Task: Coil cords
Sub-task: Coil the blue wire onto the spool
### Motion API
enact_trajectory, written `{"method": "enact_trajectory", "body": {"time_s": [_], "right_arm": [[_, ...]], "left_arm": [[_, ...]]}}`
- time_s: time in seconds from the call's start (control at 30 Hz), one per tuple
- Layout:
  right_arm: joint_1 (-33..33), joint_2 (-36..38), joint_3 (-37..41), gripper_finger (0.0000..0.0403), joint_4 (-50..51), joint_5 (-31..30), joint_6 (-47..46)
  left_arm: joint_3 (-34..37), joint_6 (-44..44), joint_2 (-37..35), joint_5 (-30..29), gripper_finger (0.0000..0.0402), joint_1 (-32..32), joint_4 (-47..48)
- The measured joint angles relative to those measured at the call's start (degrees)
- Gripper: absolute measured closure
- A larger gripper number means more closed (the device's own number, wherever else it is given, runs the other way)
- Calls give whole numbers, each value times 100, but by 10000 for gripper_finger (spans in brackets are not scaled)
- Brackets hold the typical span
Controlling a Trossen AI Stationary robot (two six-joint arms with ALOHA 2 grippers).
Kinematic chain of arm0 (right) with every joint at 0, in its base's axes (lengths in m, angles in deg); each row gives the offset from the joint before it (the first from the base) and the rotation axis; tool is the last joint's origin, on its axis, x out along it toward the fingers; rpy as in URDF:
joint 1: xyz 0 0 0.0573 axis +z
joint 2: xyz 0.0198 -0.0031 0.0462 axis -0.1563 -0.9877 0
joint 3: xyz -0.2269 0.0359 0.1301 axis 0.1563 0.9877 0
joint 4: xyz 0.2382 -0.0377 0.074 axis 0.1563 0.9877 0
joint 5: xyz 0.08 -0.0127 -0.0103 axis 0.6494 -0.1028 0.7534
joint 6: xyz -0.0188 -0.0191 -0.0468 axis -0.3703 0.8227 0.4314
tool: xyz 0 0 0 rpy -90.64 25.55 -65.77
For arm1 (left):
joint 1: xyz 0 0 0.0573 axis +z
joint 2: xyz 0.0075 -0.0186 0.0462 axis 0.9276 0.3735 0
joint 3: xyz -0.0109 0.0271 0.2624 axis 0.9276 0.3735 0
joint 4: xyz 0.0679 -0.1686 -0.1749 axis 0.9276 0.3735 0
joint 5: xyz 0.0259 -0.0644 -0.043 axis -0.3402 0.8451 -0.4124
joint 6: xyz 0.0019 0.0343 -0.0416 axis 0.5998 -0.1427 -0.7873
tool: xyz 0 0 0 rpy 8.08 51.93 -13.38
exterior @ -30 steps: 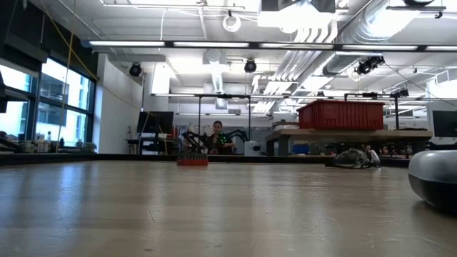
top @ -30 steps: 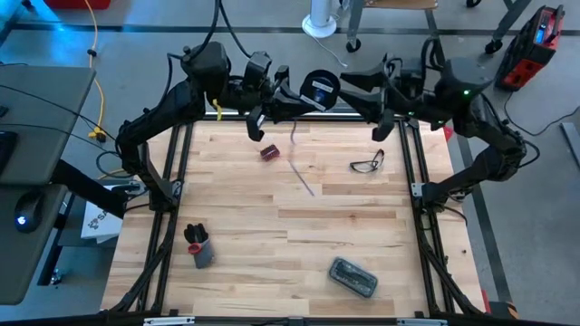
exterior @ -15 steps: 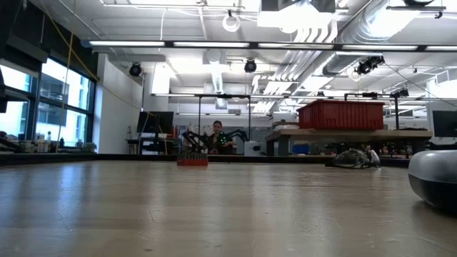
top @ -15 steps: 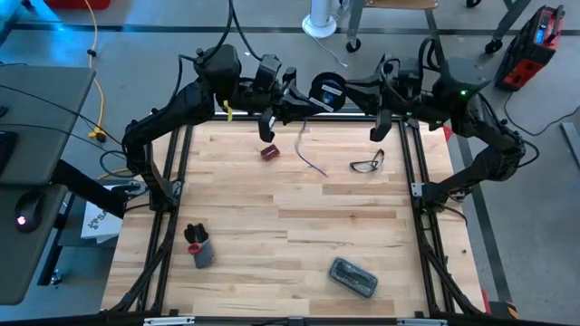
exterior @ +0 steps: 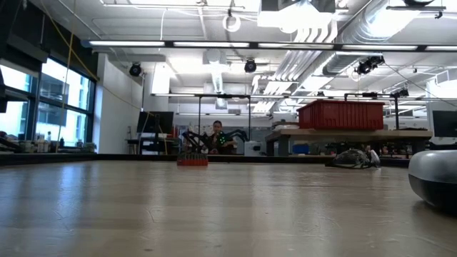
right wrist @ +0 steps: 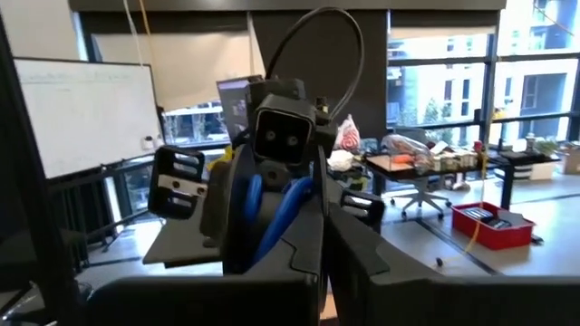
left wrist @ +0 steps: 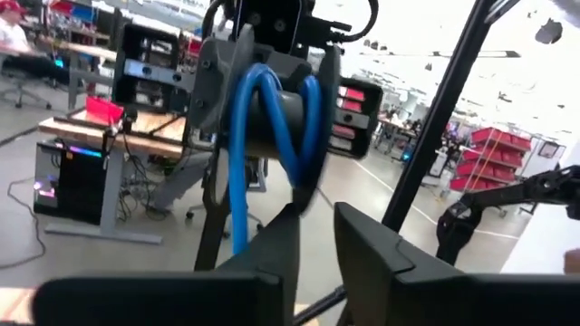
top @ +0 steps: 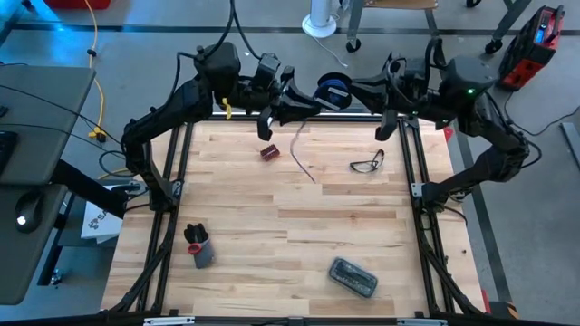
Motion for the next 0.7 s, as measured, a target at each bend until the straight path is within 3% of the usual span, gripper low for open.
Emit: {"method": "enact_trajectory", "body": {"time_s": [0.27, 0.7], "right_arm": [[-216, 174, 0, 402, 379, 31, 56], [-298, -129, -2, 403, 895, 771, 549]], "left_arm": [[0, 125, -119, 40, 282, 53, 834], [-2, 425, -330, -36, 239, 114, 837]]}}
